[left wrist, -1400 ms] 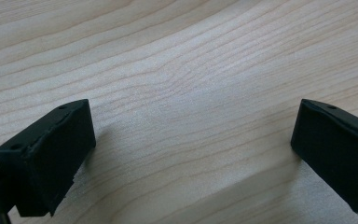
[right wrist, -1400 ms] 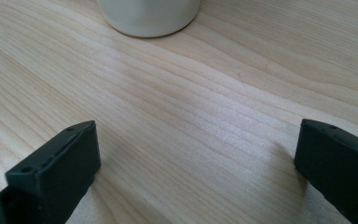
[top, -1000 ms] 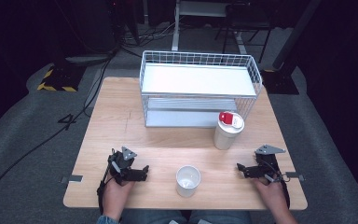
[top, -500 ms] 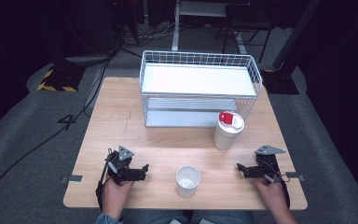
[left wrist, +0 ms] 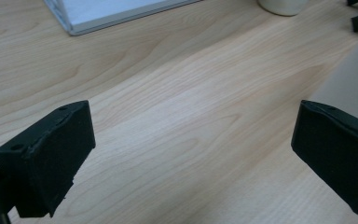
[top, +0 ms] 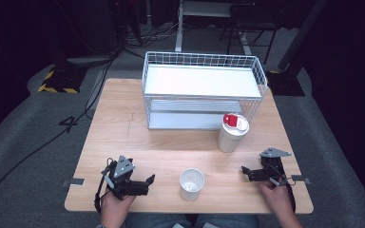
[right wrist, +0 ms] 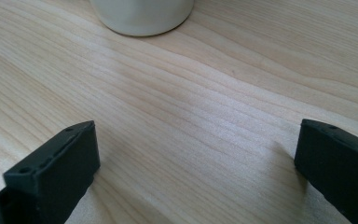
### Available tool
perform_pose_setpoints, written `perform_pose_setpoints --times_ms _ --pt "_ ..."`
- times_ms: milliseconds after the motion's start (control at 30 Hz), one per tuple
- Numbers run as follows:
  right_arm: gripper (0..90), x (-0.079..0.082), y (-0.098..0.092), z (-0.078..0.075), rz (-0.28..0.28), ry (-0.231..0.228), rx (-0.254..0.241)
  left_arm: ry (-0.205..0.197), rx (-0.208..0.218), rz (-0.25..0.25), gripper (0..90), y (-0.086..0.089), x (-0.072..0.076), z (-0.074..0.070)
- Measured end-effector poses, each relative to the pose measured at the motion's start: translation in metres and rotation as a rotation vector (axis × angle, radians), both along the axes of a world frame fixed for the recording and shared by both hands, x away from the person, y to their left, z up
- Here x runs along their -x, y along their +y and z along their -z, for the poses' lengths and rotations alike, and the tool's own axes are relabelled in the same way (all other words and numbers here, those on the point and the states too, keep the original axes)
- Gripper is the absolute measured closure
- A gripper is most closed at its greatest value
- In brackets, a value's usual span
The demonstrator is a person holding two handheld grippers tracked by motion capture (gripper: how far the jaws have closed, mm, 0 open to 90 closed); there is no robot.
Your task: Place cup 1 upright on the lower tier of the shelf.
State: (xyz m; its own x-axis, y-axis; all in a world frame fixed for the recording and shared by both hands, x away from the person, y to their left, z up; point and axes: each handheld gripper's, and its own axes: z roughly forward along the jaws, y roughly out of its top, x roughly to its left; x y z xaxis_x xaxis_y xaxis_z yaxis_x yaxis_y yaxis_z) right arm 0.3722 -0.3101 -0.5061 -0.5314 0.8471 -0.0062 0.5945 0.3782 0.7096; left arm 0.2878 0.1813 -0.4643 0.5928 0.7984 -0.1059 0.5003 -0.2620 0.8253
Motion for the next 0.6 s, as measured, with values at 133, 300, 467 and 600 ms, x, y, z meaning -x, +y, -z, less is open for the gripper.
perform_pose_setpoints --times_ms 133,300,467,600 --pt "0.2 0.0 0.0 0.0 0.001 0.0 0.0 -0.027 -0.01 0.034 0.2 -0.004 0.009 -0.004" --pt "0.2 0.0 0.0 0.0 0.003 -0.001 0.0 -0.044 -0.01 0.075 0.2 -0.01 0.017 -0.007" --pt "0.2 0.0 0.0 0.0 0.003 -0.001 0.0 -0.049 -0.004 0.107 0.2 -0.019 0.024 -0.009" --pt "0.1 0.0 0.0 0.0 0.003 -0.001 0.0 -0.056 0.025 0.155 0.2 -0.028 0.027 -0.011"
